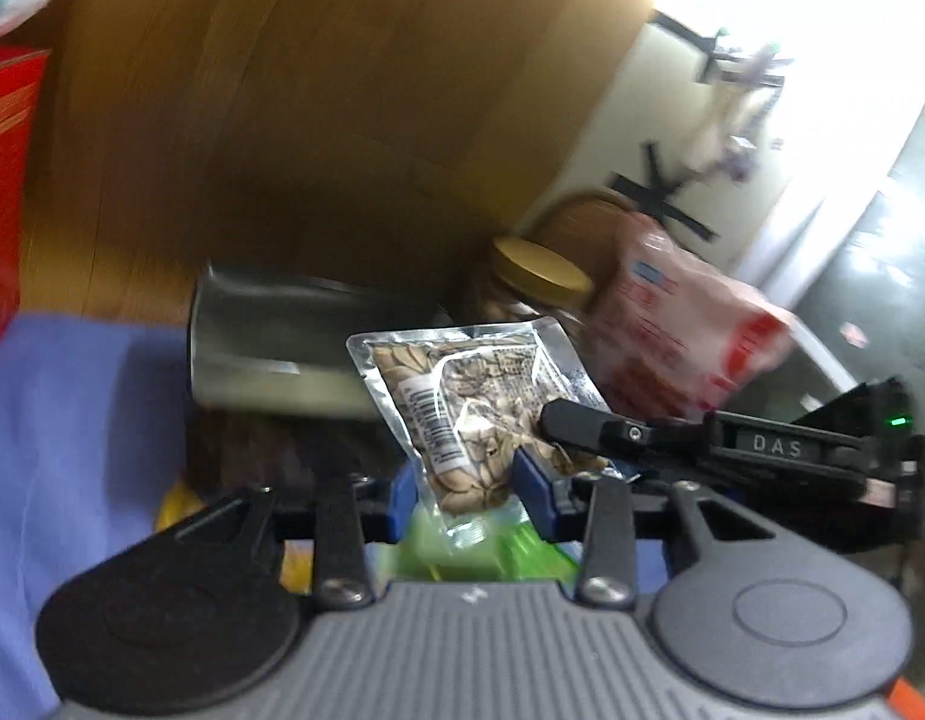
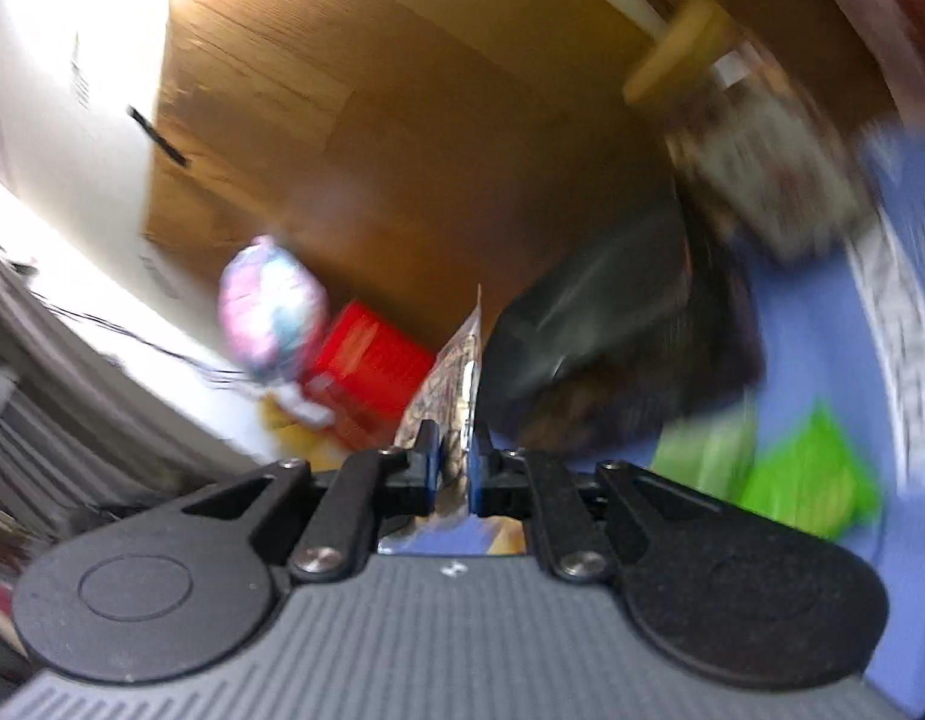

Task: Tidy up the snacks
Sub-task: 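Carry the pistachio bag into the open dark tin box and release, then grasp the gold-wrapped snack packet with the left gripper, then lower the gold packet into the tin box and open the left gripper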

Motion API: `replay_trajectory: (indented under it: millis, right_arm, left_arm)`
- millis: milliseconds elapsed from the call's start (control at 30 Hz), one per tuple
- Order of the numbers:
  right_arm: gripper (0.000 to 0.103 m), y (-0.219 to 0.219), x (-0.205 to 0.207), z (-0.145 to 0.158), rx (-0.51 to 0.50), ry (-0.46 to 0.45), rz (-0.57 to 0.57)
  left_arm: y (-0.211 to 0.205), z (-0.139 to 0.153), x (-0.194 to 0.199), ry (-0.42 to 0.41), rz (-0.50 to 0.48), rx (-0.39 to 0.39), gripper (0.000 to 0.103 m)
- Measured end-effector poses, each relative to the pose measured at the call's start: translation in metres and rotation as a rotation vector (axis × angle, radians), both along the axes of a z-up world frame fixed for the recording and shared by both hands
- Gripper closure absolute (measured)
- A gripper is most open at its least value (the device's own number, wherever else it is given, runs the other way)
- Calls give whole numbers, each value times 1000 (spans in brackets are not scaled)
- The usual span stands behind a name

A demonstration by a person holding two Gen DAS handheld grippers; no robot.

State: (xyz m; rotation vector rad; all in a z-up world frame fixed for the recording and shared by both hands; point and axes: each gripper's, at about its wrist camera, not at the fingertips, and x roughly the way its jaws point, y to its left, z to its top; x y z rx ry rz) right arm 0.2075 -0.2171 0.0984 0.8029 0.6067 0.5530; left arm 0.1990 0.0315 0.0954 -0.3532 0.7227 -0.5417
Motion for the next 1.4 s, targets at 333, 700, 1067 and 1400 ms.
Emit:
replay_trajectory:
  millis: [333, 700, 1067, 1400]
  right_arm:
    - [56, 25, 55, -10, -417, -46, -104]
    - [56, 19, -11, -40, -342, -57, -14]
    - [56, 113, 45, -65, -484, 124, 268]
    - [84, 110, -33, -59, -595, -97, 215]
  left_arm:
    - [0, -30, 45, 12, 83, 145, 54]
    - [70, -60, -8, 89, 151, 106, 51]
    - [63, -98, -3, 210, 131, 64, 68]
    - [56, -95, -50, 148, 50, 40, 73]
